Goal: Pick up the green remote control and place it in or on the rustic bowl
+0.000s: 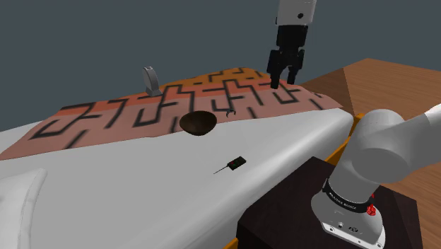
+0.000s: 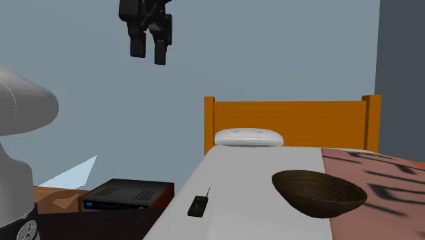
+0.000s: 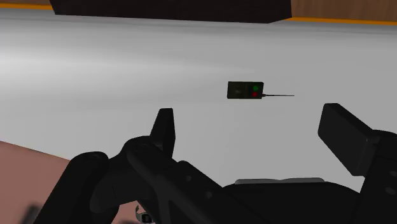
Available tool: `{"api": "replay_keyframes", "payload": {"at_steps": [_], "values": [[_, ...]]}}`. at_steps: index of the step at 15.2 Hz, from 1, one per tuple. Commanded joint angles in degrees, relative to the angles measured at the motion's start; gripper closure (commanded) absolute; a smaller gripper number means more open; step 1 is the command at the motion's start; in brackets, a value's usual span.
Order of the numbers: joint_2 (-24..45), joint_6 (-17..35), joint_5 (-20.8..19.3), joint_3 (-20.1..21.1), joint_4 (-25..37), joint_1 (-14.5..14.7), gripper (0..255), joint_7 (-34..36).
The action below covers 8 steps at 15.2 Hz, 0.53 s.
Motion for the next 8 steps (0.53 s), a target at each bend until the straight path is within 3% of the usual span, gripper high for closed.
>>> {"api": "replay_keyframes", "payload": {"at_steps": [1,8], "values": [[0.0,0.0,0.0,0.0,0.0,0.0,0,0.0],[8.6,13.3,-2.5,0.2,-5.9,6.3,0,-13.7]]}}
